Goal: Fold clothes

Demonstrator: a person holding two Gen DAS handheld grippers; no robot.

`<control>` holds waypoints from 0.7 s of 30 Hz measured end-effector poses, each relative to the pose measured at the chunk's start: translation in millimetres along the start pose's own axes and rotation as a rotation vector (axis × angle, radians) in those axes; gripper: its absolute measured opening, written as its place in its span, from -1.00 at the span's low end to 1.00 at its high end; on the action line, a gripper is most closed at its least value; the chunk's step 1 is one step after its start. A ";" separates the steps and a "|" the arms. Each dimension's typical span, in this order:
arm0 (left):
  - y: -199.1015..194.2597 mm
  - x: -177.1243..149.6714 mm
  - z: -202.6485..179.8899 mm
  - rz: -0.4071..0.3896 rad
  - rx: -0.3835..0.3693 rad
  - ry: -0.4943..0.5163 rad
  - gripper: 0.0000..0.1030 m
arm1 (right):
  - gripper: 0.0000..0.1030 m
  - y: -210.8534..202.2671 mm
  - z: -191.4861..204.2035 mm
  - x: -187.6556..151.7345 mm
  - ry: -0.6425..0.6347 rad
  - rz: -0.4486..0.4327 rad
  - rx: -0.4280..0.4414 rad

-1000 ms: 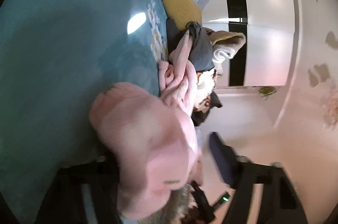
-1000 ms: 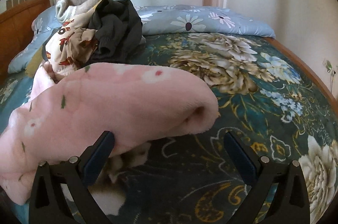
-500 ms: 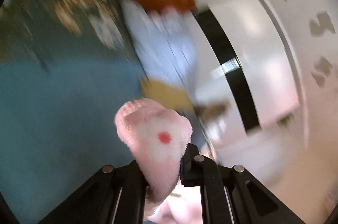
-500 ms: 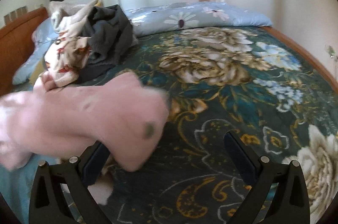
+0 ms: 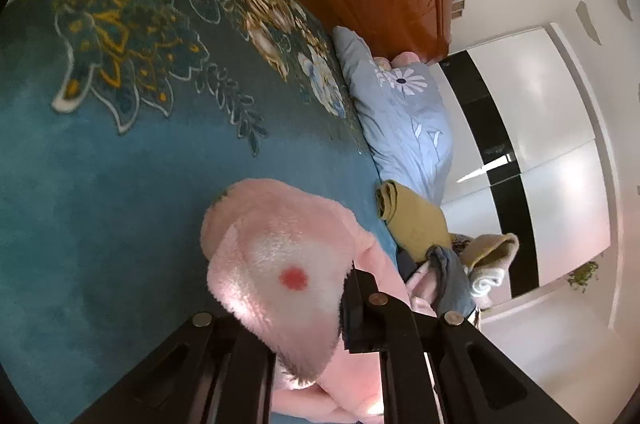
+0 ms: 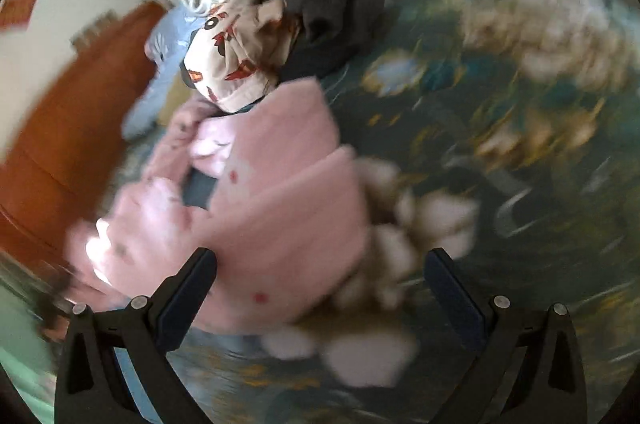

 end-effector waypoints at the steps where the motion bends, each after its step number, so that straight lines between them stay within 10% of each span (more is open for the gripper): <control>1: 1.7 -0.6 1.8 0.005 -0.007 0.005 -0.80 | 1.00 4.8 -2.1 -0.2 0.052 -0.009 0.027; 11: 7.2 7.5 -0.3 0.029 -0.086 0.073 -0.76 | 0.94 26.3 7.1 16.1 0.175 -0.036 0.046; 16: 6.6 3.2 -10.0 0.037 -0.076 0.145 -0.76 | -0.21 35.0 12.5 19.1 0.252 -0.014 0.102; 21: -2.7 -1.2 -19.4 0.046 -0.122 0.179 -0.75 | -0.67 20.3 27.4 33.7 0.287 -0.072 0.185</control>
Point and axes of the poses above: each gripper's, at about its wrist camera, not at the fingertips, and y roughly the way its jaws point, z to its left, x to its top, the point moved 7 cm from there along y, roughly the way its jaws point, and after that the axes turned 15 degrees about -y, right-handed, at the moved point
